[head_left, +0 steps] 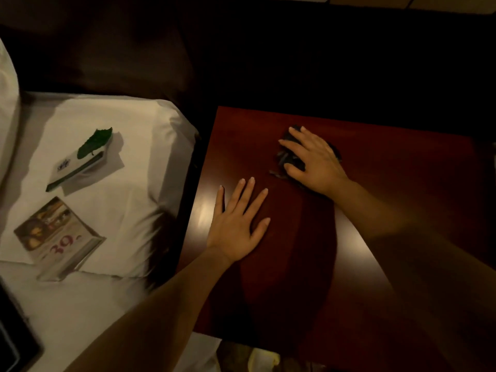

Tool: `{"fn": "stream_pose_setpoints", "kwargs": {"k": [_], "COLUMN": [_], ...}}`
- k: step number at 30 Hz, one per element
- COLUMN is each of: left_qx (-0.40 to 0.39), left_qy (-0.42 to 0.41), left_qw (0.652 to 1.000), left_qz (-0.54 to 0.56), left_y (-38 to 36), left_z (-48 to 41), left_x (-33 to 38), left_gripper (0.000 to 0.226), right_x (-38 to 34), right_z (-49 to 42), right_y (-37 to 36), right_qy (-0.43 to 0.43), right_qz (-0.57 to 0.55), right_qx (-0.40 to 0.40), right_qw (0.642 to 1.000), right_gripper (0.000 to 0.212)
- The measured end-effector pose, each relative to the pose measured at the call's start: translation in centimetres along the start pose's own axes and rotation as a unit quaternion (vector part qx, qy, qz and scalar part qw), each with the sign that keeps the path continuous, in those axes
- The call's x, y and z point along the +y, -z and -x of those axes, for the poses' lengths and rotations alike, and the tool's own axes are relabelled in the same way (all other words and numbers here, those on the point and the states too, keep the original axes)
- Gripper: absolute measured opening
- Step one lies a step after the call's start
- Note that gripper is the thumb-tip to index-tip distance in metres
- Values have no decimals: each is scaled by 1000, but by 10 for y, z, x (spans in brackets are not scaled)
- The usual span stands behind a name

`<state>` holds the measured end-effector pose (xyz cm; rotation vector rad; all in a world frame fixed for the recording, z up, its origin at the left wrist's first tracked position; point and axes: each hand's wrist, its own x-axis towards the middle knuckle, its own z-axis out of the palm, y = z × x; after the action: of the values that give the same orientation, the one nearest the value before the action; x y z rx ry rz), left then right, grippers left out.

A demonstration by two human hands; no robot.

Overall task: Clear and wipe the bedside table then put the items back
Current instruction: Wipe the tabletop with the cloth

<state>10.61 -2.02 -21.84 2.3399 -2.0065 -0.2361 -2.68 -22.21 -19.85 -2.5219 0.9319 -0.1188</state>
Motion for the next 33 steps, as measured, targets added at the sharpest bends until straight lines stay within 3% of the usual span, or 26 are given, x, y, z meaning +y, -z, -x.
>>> {"fn": "stream_pose_setpoints", "kwargs": {"k": [12, 21, 26, 33], "left_qx": [11, 14, 61, 68], "left_qy": [-31, 0, 107, 346], "left_qw": [998, 965, 941, 859], "left_qz": [51, 262, 314, 372], "left_y": [-1, 13, 36, 90], "left_z": [7, 106, 172, 254], "left_x": [-9, -10, -26, -98], "left_gripper": [60, 50, 41, 36], "right_x": [-52, -145, -226, -335], "right_z": [97, 160, 189, 189], "right_y": [-38, -83, -113, -128], "right_qy": [-97, -115, -81, -96], "right_qz": [-13, -49, -72, -171], "right_qx": [65, 10, -36, -97], "right_qw": [993, 992, 993, 976], "right_gripper": [58, 88, 74, 52]}}
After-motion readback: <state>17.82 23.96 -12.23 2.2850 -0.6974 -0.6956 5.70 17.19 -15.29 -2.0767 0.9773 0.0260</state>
